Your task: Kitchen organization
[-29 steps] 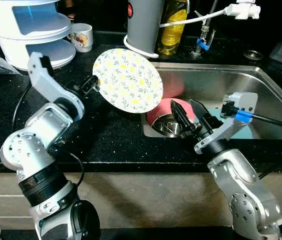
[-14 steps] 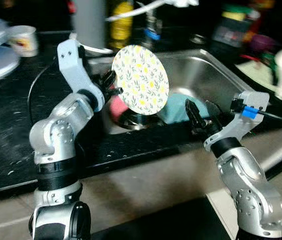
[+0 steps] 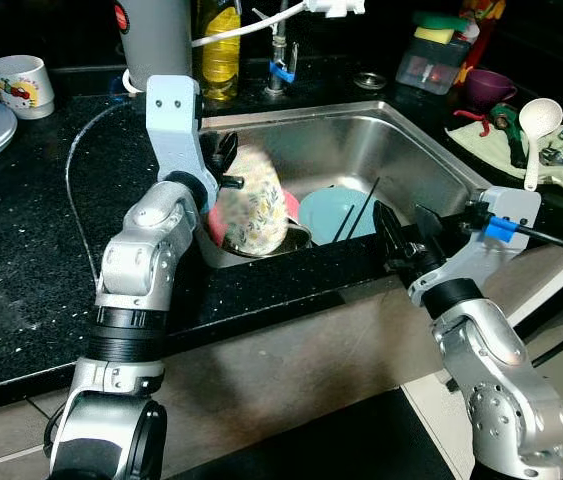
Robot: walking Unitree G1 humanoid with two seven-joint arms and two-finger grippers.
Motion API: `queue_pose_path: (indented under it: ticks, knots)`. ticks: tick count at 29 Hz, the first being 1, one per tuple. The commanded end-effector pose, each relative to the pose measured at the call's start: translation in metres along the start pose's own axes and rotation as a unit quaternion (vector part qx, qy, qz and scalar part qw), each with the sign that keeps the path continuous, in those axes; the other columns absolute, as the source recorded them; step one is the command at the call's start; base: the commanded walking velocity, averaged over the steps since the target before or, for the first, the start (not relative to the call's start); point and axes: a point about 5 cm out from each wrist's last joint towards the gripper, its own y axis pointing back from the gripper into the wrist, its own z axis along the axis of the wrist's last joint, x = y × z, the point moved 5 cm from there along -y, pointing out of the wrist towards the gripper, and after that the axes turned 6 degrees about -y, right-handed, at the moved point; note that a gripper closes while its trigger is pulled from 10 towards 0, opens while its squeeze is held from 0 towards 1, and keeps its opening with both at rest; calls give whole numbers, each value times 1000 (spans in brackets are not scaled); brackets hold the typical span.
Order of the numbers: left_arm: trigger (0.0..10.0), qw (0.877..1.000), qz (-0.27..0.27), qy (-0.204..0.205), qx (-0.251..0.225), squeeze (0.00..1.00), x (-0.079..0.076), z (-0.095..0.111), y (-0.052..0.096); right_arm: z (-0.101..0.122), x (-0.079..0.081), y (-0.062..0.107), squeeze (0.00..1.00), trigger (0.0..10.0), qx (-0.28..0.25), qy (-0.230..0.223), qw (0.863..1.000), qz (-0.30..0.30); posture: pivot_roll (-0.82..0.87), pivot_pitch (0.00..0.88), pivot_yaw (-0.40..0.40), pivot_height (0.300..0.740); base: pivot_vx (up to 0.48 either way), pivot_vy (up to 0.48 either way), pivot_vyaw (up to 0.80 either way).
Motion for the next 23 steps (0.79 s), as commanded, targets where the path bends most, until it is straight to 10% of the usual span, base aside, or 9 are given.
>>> queue_pose_path:
  ticks: [1, 6, 7, 23]
  knots:
    - [10000, 1000, 2, -8, 7, 1000, -1, -6, 1, 3, -1, 2, 0, 10000, -5, 9, 1000, -2, -4, 25, -77, 740, 0, 0, 0]
    - [10000, 1000, -9, -5, -6, 1000, -4, -2, 3, 3, -1, 2, 0, 10000, -4, 9, 1000, -1, 2, 24, -79, 740, 0, 0, 0]
    - [10000, 1000, -19, -2, -13, 0, -8, 0, 4, 2, -1, 2, 0, 10000, -4, 9, 1000, -1, 6, 23, -81, 740, 0, 0, 0]
    - [10000, 996, -78, 11, -50, 0, -37, 4, 19, 1, 2, 0, 0, 10000, -9, 2, 1000, 7, 23, 6, -83, 740, 0, 0, 0]
